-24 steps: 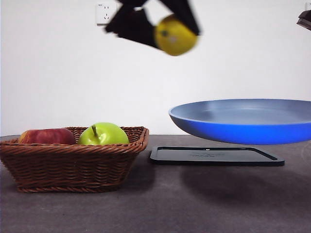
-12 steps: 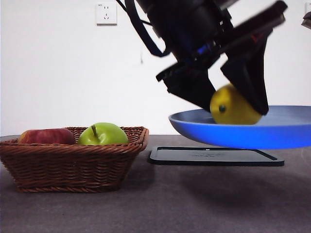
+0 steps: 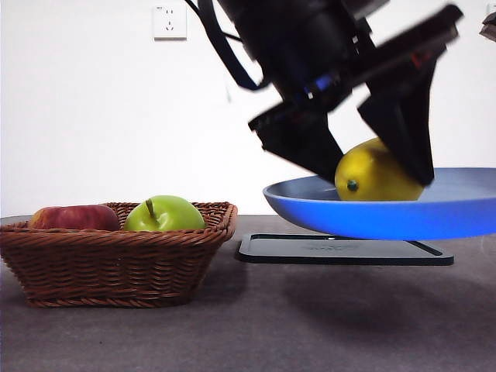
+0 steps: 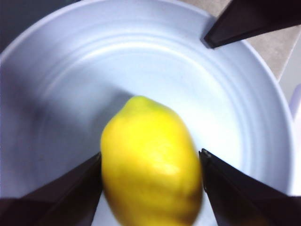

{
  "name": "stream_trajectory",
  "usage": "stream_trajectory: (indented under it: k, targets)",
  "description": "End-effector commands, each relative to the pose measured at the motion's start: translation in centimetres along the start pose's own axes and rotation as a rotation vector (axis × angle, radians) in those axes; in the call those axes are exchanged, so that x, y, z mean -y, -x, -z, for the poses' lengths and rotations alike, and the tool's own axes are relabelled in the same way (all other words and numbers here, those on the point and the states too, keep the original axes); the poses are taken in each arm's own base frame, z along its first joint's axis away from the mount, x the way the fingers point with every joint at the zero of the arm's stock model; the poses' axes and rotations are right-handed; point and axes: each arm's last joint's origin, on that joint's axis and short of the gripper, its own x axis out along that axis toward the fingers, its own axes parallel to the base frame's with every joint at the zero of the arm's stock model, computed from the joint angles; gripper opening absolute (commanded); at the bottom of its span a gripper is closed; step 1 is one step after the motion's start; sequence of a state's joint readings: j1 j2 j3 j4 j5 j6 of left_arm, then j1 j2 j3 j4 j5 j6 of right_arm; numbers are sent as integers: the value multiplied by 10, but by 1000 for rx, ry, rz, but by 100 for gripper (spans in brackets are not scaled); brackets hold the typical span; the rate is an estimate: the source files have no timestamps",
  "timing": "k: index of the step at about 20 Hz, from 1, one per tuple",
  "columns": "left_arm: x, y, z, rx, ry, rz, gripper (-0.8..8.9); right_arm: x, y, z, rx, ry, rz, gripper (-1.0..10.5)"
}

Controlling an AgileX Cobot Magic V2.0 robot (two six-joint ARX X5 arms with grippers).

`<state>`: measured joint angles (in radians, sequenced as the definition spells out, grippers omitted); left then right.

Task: Take the lemon from the basket,put the lemon in the plate,hand out the plate

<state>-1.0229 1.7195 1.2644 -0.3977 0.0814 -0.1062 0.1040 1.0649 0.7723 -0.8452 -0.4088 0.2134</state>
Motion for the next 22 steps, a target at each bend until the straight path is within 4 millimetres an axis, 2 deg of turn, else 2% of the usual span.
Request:
stream_trajectory:
  k: [1,4,8,12,15,19,22]
  targets:
    - [3,19,-13,52,-2,9,391,-2,0,-6,-1,-12,-13,3]
    - [0,36,-23,9,9,-9,401,1,-8,-9,-32,-31,-6,3]
    - [-5,71,-39,13,-3,-32,401,5,-23,-23,-27,-69,-6,3]
    - [-18,116,-37,29,-15,-121,401,1,-34,-63,-12,-71,-9,3]
    - [-31,152,-28,22,-7,-255,401,-3,-46,-105,20,-61,-16,3]
    - [-46,193,-14,28,34,-364,401,-1,-72,-152,80,-70,-33,3]
    - [-56,211,-7,40,77,-403,401,8,-97,-175,102,-103,-35,3]
